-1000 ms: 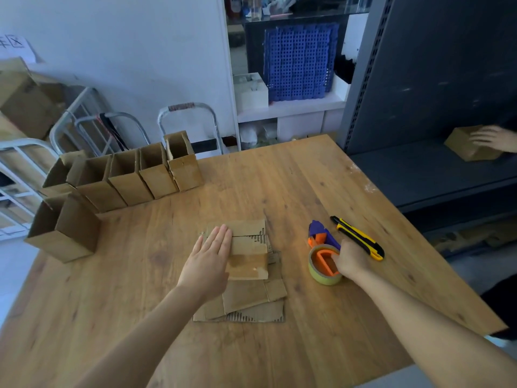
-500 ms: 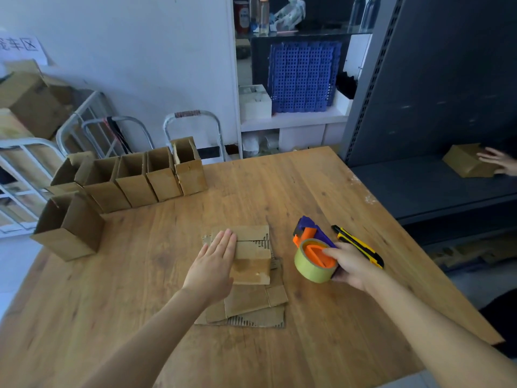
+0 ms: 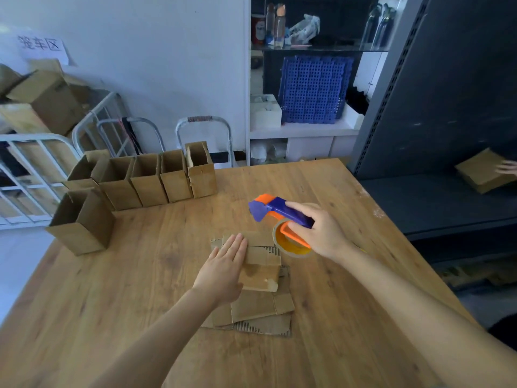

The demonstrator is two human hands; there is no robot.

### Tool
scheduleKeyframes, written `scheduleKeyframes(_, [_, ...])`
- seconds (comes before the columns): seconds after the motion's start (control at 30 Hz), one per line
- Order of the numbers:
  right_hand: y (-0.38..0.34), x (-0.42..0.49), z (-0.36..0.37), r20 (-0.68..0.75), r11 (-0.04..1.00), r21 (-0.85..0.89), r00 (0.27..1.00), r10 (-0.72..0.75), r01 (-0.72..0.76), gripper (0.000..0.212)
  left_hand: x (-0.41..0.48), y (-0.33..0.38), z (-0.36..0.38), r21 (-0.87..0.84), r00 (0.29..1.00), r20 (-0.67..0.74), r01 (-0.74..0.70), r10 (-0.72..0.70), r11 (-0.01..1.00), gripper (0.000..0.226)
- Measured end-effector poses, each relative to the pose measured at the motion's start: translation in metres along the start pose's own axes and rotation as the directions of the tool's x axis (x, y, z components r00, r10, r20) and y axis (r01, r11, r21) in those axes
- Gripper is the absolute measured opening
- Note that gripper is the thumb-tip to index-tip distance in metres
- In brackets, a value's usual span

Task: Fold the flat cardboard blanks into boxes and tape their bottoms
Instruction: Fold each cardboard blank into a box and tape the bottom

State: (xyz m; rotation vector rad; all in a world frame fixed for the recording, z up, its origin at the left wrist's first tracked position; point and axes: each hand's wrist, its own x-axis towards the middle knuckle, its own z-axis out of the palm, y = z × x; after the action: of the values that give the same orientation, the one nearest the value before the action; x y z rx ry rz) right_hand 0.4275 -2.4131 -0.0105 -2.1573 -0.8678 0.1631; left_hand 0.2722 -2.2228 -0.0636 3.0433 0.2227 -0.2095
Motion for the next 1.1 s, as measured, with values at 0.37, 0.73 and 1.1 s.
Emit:
scheduleKeyframes(0.37, [-0.013,0.026,0.001,0.329,0.993,0.115,0.944,-0.023,-0.016,0.06,0.002,-0.008,-0.001,-0.055,0.998,0.015,-0.055,0.056,0.997,0.096])
scheduleKeyframes(0.73, [-0.005,0.031,-0.012,0.448,0.993,0.114,0.893,-0.055,0.004,0.064,0.014,-0.016,-0.001,-0.658,0.982,-0.177,-0.066,-0.068,0.75,0.04])
scheduleKeyframes(1.1, [-0.001,0.032,-0.02,0.474,0.982,0.187,0.874,-0.105,0.016,0.071,0.035,-0.011,-0.038,-0.955,0.844,0.25,0.296,-0.474,0.023,0.035])
